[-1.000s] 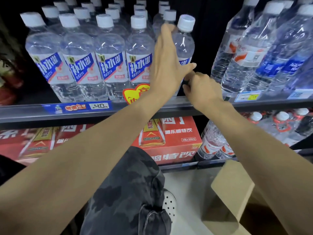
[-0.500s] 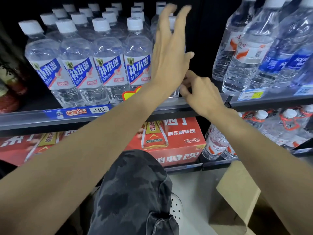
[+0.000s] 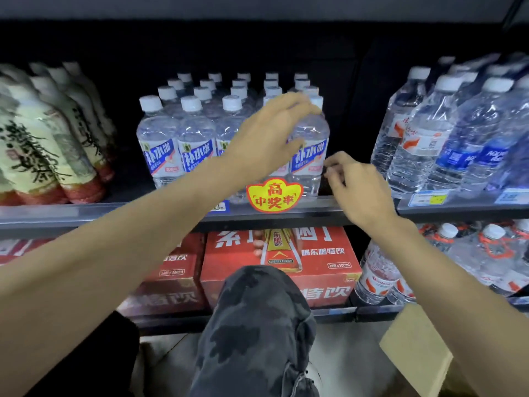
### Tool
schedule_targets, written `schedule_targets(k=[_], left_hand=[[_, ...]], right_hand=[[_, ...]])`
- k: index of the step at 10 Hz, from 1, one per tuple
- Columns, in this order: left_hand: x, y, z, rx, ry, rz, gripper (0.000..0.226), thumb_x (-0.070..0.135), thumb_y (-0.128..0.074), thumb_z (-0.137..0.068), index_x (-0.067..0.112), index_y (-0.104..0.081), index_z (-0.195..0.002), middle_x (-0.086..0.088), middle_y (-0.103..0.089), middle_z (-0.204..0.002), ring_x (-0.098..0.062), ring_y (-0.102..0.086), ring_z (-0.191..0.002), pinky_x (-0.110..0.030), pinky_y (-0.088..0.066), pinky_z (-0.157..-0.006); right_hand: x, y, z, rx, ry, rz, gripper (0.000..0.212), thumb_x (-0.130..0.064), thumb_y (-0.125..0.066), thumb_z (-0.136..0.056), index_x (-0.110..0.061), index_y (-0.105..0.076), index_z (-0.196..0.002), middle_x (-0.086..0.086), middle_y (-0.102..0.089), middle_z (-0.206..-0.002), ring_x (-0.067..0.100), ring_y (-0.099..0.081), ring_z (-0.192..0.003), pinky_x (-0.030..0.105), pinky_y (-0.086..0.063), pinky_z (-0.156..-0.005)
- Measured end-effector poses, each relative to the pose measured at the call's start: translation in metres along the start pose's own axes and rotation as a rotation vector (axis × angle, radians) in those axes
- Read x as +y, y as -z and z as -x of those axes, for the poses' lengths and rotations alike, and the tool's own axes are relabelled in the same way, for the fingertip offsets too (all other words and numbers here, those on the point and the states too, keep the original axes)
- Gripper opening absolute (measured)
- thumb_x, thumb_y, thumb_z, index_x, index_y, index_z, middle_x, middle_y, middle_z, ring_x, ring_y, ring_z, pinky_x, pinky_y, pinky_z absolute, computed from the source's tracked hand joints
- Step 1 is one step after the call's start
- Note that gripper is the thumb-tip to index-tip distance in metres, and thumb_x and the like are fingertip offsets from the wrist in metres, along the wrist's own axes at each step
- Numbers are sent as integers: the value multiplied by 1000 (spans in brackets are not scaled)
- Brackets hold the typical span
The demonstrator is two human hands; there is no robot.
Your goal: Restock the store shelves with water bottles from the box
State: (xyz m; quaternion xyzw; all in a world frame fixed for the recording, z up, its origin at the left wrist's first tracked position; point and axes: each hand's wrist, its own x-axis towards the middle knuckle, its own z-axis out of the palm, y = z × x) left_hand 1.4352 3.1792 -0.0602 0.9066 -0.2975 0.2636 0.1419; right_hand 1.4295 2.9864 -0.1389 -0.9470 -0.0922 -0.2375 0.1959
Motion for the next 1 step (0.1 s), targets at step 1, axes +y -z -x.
schedule_targets(k=[1], left_hand=[[-13, 36, 18, 38, 26, -19, 39, 15, -57, -92, 22, -56, -131, 4, -56, -128, -18, -54, -118, -40, -46, -97]], right_hand=[[-29, 9, -3, 44, 94, 36, 19, -31, -43, -99, -25, -56, -111, 0, -71, -101, 32, -64, -88, 33, -45, -62]])
